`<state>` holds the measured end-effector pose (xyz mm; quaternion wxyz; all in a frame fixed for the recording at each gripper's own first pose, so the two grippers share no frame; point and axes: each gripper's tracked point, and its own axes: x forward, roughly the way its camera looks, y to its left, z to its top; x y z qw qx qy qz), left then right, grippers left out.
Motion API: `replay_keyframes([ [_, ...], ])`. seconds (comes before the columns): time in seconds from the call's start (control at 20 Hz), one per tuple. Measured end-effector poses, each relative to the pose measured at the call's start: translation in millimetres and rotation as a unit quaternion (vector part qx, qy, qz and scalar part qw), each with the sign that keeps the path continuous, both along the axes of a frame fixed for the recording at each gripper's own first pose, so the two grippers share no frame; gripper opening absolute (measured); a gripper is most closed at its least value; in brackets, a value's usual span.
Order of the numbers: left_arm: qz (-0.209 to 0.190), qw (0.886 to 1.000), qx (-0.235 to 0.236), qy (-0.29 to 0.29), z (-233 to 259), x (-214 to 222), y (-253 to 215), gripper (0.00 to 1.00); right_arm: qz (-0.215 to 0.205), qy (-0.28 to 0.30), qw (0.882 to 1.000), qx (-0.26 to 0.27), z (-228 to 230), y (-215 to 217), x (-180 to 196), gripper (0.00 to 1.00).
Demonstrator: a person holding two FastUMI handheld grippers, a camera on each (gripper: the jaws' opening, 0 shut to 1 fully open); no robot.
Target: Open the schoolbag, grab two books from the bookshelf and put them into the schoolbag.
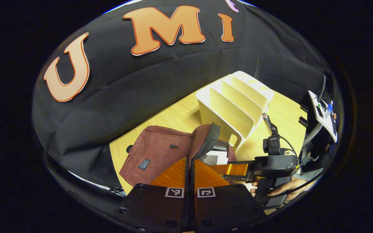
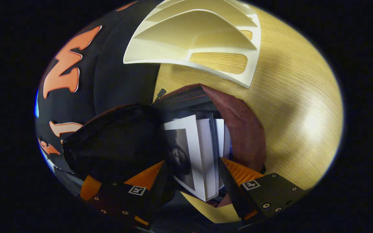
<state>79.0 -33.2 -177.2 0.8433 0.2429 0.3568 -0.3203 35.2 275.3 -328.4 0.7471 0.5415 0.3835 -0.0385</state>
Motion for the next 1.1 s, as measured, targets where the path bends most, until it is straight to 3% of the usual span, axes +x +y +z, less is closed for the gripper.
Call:
replay_keyframes([
  [0.05,0.002,1.000,-0.002,0.001,-0.6,-0.2,0.4,0.01,0.008,0.001,1.000,-0.013,3.5,-6.4,-5.5,0.97],
  [0.25,0.007,1.000,-0.009,0.012,-6.4,-3.7,2.4,0.01,0.029,0.001,0.998,-0.050,17.6,-44.0,-23.4,0.98],
  [0.55,0.025,0.999,-0.010,0.021,-16.6,-14.6,0.4,0.01,0.008,0.004,0.997,-0.081,30.8,-127.2,-47.3,0.98],
  [0.6,0.031,0.999,-0.011,0.021,-17.5,-16.1,0.7,0.10,0.008,0.005,0.996,-0.092,32.7,-142.8,-49.2,0.98],
  [0.65,0.041,0.999,-0.012,0.020,-19.2,-17.3,-0.4,0.01,0.012,0.007,0.995,-0.101,35.2,-157.9,-53.0,0.98],
  [0.8,0.075,0.997,-0.016,0.024,-24.8,-26.5,-2.2,0.03,0.034,0.014,0.992,-0.121,44.1,-197.0,-62.8,0.98],
  [1.0,0.126,0.991,-0.025,0.047,-41.1,-53.2,-11.0,0.14,0.085,0.016,0.984,-0.159,50.3,-240.2,-69.5,0.98],
  [1.05,0.135,0.989,-0.026,0.052,-46.0,-62.2,-15.1,0.34,0.096,0.015,0.982,-0.163,52.3,-249.0,-70.3,0.98],
  [1.1,0.147,0.987,-0.024,0.052,-50.2,-68.7,-15.9,0.39,0.106,0.015,0.981,-0.164,53.9,-256.7,-70.8,0.98],
])
